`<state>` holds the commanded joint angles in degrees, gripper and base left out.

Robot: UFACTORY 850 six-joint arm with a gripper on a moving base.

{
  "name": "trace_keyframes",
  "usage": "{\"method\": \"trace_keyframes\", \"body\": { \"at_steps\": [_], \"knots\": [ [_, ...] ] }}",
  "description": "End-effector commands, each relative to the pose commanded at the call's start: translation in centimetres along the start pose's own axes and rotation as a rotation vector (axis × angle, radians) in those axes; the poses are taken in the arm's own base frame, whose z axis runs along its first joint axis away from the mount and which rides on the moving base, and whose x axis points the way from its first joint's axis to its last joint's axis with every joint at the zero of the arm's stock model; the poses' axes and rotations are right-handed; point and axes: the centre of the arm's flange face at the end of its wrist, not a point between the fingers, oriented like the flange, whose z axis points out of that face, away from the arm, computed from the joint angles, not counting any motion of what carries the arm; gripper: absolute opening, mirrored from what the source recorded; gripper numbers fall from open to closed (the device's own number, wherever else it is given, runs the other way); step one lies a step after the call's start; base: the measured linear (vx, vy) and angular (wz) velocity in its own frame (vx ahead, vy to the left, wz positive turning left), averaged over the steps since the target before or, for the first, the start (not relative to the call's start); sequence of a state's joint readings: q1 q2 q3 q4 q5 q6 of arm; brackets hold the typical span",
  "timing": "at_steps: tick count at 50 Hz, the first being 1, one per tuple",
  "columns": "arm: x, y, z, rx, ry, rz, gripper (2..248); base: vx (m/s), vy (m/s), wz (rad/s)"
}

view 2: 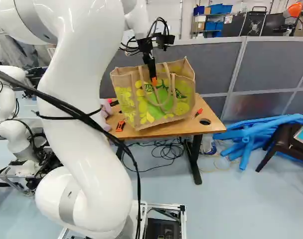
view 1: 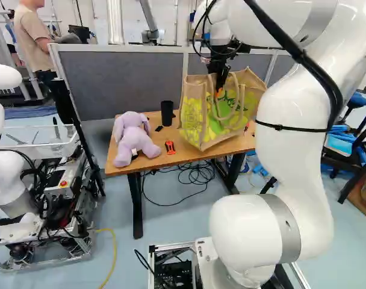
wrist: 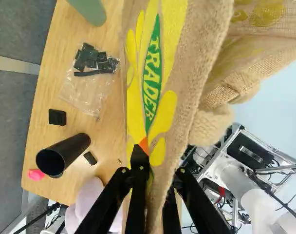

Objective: Pick up the bag on the ground and place it on the table

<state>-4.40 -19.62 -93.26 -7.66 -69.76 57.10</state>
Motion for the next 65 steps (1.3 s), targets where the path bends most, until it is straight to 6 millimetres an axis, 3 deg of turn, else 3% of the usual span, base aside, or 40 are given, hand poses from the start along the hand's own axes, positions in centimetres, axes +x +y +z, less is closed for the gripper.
{"method": "trace_keyframes", "body": {
  "at_steps": [32,55,56,61,62,65],
  "knots": [
    [0.4,-1.7,5.0,-0.069,-0.049,-0.011,34,0.0,0.0,0.0],
    [0.5,-1.8,5.4,-0.074,-0.053,-0.012,35,0.0,0.0,0.0],
    [0.5,-1.8,5.4,-0.074,-0.053,-0.012,62,0.0,0.0,0.0],
    [0.5,-1.8,5.4,-0.074,-0.053,-0.012,62,0.0,0.0,0.0],
    [0.5,-1.8,5.4,-0.074,-0.053,-0.012,97,0.0,0.0,0.0],
    [0.5,-1.8,5.4,-0.074,-0.053,-0.012,97,0.0,0.0,0.0]
  ]
}}
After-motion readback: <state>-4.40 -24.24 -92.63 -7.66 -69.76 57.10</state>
